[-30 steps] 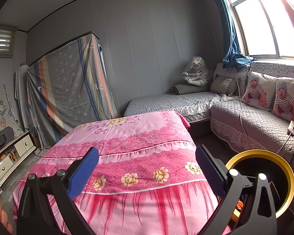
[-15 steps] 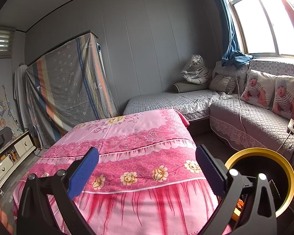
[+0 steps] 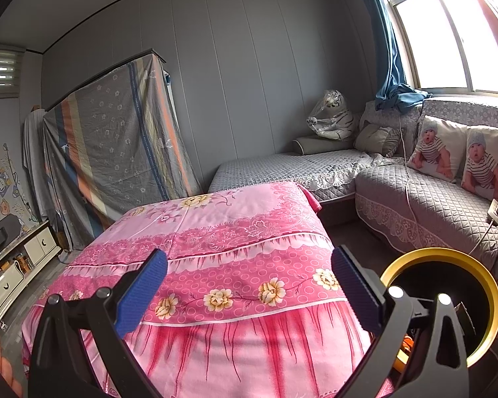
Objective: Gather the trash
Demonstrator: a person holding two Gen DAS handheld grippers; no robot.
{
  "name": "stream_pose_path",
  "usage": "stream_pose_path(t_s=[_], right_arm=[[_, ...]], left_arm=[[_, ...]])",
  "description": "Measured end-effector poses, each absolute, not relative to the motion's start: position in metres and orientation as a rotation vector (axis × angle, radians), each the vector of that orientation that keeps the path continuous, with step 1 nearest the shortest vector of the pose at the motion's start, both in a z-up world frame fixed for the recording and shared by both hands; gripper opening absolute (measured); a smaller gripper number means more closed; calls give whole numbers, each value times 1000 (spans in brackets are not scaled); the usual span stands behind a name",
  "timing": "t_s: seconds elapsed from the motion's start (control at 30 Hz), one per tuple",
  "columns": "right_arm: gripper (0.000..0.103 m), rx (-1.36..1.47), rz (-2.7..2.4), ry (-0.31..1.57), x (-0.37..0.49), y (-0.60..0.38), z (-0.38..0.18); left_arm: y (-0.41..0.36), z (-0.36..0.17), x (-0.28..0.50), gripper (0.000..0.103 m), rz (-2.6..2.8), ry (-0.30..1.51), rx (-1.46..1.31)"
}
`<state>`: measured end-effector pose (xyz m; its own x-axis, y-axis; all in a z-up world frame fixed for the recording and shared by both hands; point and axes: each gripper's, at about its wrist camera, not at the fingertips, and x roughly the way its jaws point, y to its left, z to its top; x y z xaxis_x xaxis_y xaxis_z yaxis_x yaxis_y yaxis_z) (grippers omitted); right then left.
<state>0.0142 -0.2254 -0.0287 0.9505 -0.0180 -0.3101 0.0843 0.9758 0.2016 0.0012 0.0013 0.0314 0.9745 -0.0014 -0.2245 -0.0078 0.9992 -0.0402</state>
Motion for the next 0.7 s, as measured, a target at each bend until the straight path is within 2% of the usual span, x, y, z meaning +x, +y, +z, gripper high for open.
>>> stream_pose_path(t_s=[0.7], right_arm=[[95, 217, -47, 327, 16, -226, -38]], left_arm=[[6, 30, 1, 95, -18, 218, -44]])
